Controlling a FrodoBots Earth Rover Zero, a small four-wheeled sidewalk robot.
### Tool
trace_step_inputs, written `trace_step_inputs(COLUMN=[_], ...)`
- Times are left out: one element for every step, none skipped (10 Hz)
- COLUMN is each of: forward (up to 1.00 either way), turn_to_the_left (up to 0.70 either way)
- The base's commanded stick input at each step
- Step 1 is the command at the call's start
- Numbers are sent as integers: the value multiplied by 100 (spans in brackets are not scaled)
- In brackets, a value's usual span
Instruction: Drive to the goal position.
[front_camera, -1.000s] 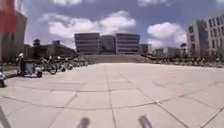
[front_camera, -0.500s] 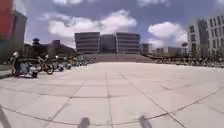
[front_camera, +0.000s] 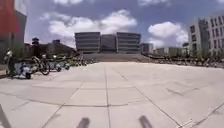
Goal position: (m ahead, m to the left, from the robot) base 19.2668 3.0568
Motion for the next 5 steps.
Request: trace_step_inputs(forward=[70,70,70,70,70], turn_to_the_left=[0,0,0,0,0])
